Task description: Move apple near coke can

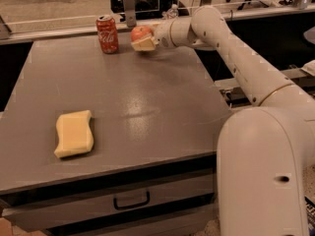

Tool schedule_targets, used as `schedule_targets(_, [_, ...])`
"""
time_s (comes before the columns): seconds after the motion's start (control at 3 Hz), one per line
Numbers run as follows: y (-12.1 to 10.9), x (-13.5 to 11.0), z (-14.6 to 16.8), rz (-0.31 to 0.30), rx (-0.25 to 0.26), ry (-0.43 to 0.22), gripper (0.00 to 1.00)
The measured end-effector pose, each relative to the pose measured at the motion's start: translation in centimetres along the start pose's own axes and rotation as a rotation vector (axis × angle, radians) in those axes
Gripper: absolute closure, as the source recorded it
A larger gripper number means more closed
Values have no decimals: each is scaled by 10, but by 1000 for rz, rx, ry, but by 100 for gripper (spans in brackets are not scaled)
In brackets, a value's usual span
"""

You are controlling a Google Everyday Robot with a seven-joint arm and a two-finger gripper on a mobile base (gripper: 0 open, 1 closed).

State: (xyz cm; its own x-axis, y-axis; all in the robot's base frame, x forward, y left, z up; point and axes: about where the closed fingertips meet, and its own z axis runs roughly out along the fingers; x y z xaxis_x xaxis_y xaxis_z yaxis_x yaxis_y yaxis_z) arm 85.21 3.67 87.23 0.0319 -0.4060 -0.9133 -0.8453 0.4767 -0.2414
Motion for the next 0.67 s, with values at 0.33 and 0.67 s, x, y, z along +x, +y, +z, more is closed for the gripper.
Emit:
schedule_targets(0.33, [1,2,15,18,-3,15,84])
schedule_targets(0.67, [9,5,29,26,-26,36,53])
